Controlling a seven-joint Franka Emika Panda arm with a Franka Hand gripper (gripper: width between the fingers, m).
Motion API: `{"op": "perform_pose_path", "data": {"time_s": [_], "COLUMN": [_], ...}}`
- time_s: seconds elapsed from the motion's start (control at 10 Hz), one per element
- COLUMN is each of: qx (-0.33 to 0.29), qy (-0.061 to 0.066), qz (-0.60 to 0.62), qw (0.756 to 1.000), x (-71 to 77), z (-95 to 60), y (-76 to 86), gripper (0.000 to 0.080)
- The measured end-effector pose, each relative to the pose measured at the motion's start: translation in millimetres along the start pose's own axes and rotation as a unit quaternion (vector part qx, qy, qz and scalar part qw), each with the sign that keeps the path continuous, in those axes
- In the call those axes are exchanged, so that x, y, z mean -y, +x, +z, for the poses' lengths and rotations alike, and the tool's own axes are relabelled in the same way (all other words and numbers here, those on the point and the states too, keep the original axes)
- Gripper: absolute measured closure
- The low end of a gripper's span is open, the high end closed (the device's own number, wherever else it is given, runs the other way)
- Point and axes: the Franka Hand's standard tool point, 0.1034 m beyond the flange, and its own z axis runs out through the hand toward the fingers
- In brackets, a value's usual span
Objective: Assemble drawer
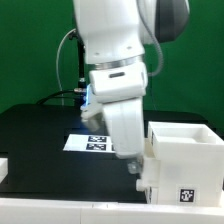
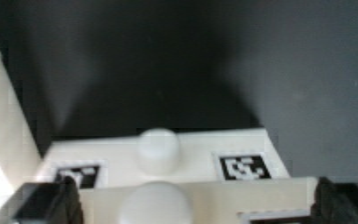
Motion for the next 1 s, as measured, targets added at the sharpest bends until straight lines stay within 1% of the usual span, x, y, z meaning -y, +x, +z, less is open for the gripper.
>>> {"op": "perform_pose_path", "data": {"time_s": [0.1,0.3,0.4,0.5,0.8,0.9,1.0], "qx": [-0.001,0.001,0.0,0.0,0.004,0.004,0.003], "qy": [0.0,-0.005,-0.004,-0.004,-0.007,-0.007,-0.006], "qz": [-0.001,-0.002,-0.002,-0.003,-0.003,-0.001,-0.002], "qw": [1.0,1.0,1.0,1.0,1.0,1.0,1.0], "x": [0.8,-0.3,0.1,-0.4,-2.2,-2.0,-1.7], "z": [1.0,1.5,2.5,1.5,-5.5,-5.9,-4.8], "y": [7.5,6.6,6.2,3.1,-23.7,-29.5,-26.4], "gripper": [0.0151,0.0151,0.0151,0.0151,0.0151,0.0151,0.0151]}}
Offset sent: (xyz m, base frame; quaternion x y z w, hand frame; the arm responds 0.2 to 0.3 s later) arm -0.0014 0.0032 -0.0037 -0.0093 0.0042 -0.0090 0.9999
